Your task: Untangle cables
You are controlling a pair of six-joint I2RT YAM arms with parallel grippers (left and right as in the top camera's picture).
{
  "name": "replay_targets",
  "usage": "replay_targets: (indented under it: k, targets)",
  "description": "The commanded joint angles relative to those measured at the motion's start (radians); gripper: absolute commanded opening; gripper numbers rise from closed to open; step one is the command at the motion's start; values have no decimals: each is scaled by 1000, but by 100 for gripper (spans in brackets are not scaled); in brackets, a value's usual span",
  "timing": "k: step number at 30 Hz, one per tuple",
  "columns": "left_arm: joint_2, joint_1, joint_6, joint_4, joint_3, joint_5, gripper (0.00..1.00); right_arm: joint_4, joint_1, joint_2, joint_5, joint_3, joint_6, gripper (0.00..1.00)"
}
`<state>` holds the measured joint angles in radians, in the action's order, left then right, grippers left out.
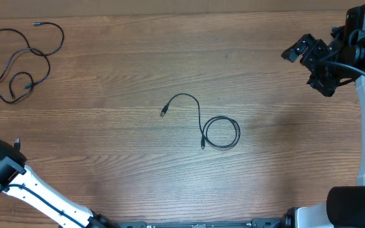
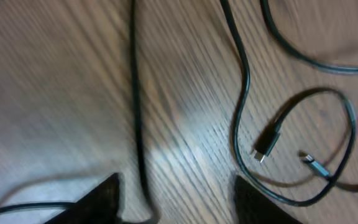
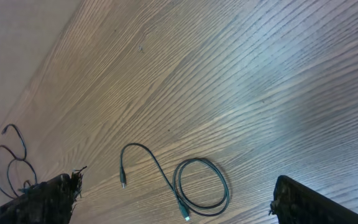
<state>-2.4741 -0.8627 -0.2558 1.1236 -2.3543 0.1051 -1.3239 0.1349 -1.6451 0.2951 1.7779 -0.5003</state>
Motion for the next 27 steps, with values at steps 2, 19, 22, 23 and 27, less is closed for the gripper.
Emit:
replay_targets:
  k: [2, 19, 22, 23, 27]
  targets:
    - [-24, 5, 4, -39, 45, 14, 33, 5, -2, -2, -14, 8, 4, 100]
    - [-16, 8, 219, -133, -93, 288, 4, -11, -2, -2, -14, 8, 4, 100]
    - [-16, 8, 199, -114, -111, 267, 7, -14, -2, -2, -14, 8, 4, 100]
    - [-16, 8, 174, -101, -111, 248, 15, -14, -2, -2, -14, 8, 4, 100]
    - [-17, 8, 135, -37, -110, 151, 72, -14, -2, -2, -14, 8, 4, 100]
